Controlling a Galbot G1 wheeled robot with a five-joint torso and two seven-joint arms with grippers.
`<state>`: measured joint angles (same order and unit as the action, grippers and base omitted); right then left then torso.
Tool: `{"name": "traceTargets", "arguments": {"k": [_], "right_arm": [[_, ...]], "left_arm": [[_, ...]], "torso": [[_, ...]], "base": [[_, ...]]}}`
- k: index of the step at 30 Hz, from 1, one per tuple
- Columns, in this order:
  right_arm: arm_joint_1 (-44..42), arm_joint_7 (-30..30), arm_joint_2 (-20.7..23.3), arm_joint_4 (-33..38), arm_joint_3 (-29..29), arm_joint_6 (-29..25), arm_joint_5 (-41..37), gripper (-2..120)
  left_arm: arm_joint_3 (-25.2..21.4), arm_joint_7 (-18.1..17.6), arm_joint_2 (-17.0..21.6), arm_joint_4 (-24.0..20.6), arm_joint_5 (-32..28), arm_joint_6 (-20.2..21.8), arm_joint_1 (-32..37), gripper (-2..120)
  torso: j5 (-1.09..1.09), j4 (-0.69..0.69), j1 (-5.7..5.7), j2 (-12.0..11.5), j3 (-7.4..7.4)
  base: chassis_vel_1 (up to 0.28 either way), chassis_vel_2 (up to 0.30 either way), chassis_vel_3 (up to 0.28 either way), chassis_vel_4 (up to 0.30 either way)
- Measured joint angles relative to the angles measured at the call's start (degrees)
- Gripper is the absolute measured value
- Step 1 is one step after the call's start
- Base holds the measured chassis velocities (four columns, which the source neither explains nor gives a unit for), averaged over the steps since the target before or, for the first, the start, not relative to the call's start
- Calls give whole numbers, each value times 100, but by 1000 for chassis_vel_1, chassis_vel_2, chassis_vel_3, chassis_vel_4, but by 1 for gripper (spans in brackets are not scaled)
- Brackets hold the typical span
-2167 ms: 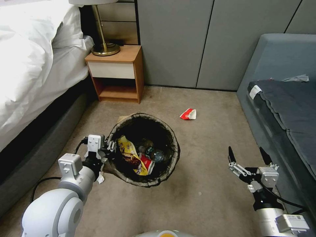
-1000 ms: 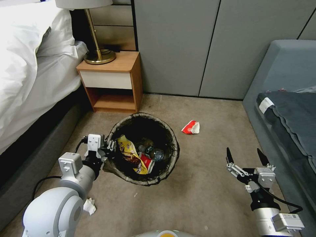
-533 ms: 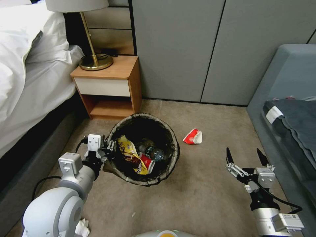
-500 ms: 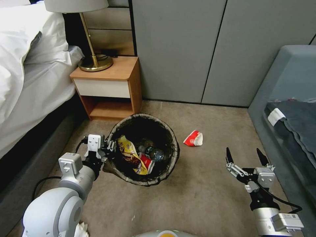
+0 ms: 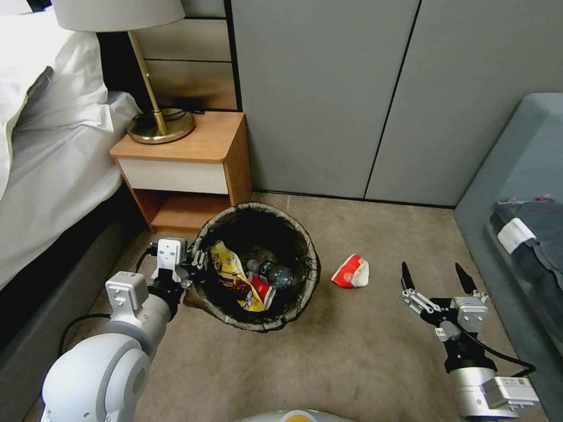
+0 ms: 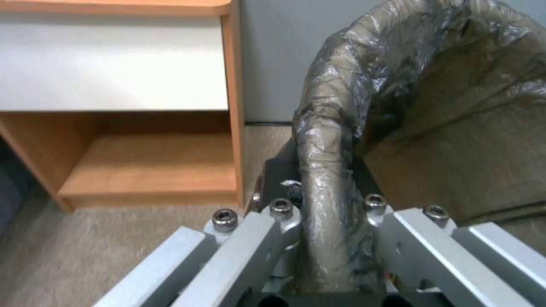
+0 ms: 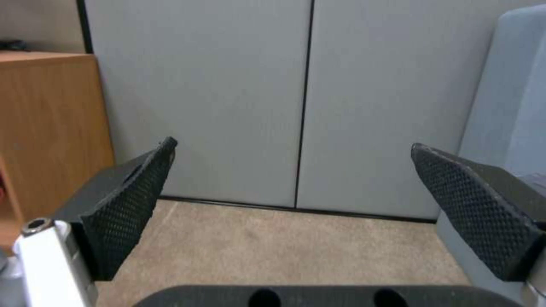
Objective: Pick up the trash bin, then pick up the garbage from the floor and place it into the trash bin.
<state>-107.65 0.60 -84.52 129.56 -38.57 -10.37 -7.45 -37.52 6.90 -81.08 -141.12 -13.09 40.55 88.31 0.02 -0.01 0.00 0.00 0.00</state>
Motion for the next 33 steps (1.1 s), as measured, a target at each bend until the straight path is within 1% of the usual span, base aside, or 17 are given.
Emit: {"name": "traceTargets", "arguments": {"k": [9, 10, 13, 15, 16, 17, 18, 19, 20, 21, 22, 23, 25, 26, 29, 30, 33], "right_arm": [[25, -68, -9, -41, 21, 5, -44, 100], [49, -94, -10, -57, 29, 58, -61, 100], [114, -118, -2, -114, 48, 178, -63, 100], [302, -255, 26, -262, 130, 547, -64, 100], [302, -255, 26, -262, 130, 547, -64, 100], [448, -312, 45, -382, 186, 810, -103, 100], [592, -363, 66, -509, 243, 1054, -144, 100], [592, -363, 66, -509, 243, 1054, -144, 100], [766, -438, 88, -678, 317, 1298, -181, 100], [966, -513, 118, -859, 404, 1510, -255, 100], [966, -513, 118, -859, 404, 1510, -255, 100], [1082, -581, 141, -971, 466, 1631, -300, 100], [1485, -848, 266, -1405, 707, 1952, -585, 100], [1485, -848, 266, -1405, 707, 1952, -585, 100], [1896, -1084, 449, -1961, 990, 2163, -1037, 100], [1896, -1084, 449, -1961, 990, 2163, -1037, 100], [2274, -1145, 398, -2451, 1067, 2355, -1317, 100]], "left_arm": [[-6, -1, 2, -2, 5, 8, -5, 3], [-17, -4, 5, -3, 6, 8, -3, 3], [-31, -4, 13, -26, 5, 10, 2, 3], [-34, -6, 17, -46, 4, 13, 8, 3], [-34, -6, 17, -46, 4, 13, 8, 3], [-33, -6, 16, -56, 4, 14, 13, 3], [-31, -6, 13, -69, 5, 15, 18, 3], [-31, -6, 13, -69, 5, 15, 18, 3], [-27, -6, 11, -73, 6, 15, 19, 3], [-25, -6, 10, -85, 8, 15, 25, 3], [-25, -6, 10, -85, 8, 15, 25, 3], [-24, -6, 9, -94, 10, 16, 29, 3], [-23, -6, 3, -120, 12, 16, 44, 3], [-23, -6, 3, -120, 12, 16, 44, 3], [-30, -6, -1, -155, 15, 18, 67, 3], [-30, -6, -1, -155, 15, 18, 67, 3], [-32, -8, -7, -181, 20, 23, 72, 3]], "torso": [[-2, 1, 0, 0, 0], [-4, 0, 1, 0, 0], [-2, 1, 1, 0, 1], [-2, 2, 1, 0, 1], [-2, 2, 1, 0, 1], [-2, 0, 0, 0, 0], [-3, 2, 0, 0, 0], [-3, 2, 0, 0, 0], [-2, 0, 0, 0, 0], [-2, 2, 0, 0, 0], [-2, 2, 0, 0, 0], [-2, 1, 0, 0, 0], [-2, 2, 0, 0, 0], [-2, 2, 0, 0, 0], [-1, 2, 0, 0, 0], [-1, 2, 0, 0, 0], [-2, 1, 0, 0, 0]], "base": [[-159, 168, 163, -170], [-151, 86, 129, -178], [-101, 87, 92, -99], [-42, 16, 25, -24], [0, 0, 0, 0], [0, 0, 0, 0], [0, 0, 0, 0], [0, 0, 0, 0], [0, 0, 0, 0], [0, 0, 0, 0], [0, 0, 0, 0], [0, 0, 0, 0], [0, 0, 0, 0], [0, 0, 0, 0], [0, 0, 0, 0], [0, 0, 0, 0], [0, 0, 0, 0]]}}
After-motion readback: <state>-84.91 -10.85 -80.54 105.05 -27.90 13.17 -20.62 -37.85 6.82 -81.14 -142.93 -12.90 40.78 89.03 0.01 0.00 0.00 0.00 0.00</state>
